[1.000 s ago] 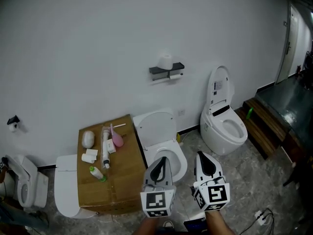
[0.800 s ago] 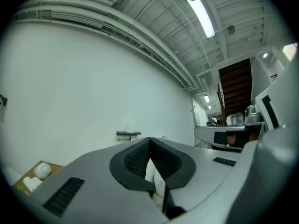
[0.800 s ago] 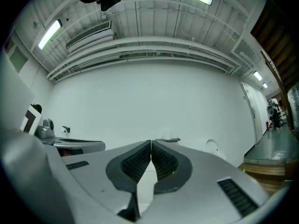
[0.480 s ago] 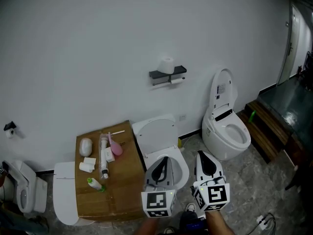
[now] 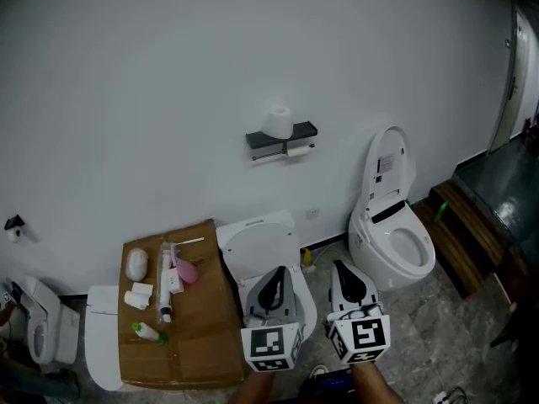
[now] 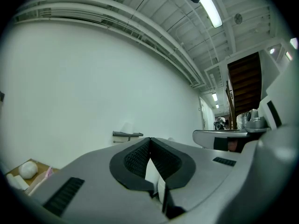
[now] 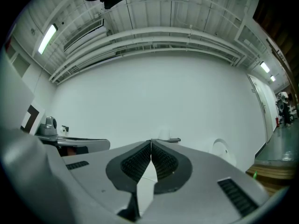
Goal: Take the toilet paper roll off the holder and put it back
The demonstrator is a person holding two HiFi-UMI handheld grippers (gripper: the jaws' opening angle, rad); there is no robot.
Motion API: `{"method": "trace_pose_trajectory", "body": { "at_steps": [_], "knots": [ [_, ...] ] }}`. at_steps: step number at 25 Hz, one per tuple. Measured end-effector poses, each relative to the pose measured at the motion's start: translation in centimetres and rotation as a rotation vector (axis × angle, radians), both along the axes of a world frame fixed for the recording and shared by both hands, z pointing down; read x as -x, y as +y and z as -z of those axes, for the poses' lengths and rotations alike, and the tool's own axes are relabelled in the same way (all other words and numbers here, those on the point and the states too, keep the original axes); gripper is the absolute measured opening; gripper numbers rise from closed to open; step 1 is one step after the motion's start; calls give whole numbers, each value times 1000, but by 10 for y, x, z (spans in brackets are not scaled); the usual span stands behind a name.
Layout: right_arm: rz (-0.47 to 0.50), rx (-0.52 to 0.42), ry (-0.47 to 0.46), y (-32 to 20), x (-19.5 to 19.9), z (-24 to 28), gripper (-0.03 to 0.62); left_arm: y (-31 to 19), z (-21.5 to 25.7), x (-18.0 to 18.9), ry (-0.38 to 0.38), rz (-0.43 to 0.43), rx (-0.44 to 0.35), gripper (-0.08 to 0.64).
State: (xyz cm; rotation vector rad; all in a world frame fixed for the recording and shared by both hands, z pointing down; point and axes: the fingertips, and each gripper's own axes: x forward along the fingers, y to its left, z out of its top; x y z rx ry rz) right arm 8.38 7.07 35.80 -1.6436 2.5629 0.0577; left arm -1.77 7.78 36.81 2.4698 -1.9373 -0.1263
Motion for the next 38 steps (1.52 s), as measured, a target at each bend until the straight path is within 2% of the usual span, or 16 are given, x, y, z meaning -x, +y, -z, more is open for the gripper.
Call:
{"method": "trace_pose_trajectory", "body": {
  "at_steps": [8, 15, 28, 38],
  "knots": [
    [56, 2, -5, -71, -30, 3, 17, -68, 2, -30, -8, 56, 4, 11],
    [80, 17, -18, -125, -34, 0, 17, -117, -3, -30, -14, 90, 25, 11],
    [61, 3, 7, -236, 15, 5, 17, -232, 4, 10, -7, 48, 0, 11],
    [25, -7, 11, -298, 54, 7, 17, -295, 4, 48, -5, 13, -2, 11]
  ]
}}
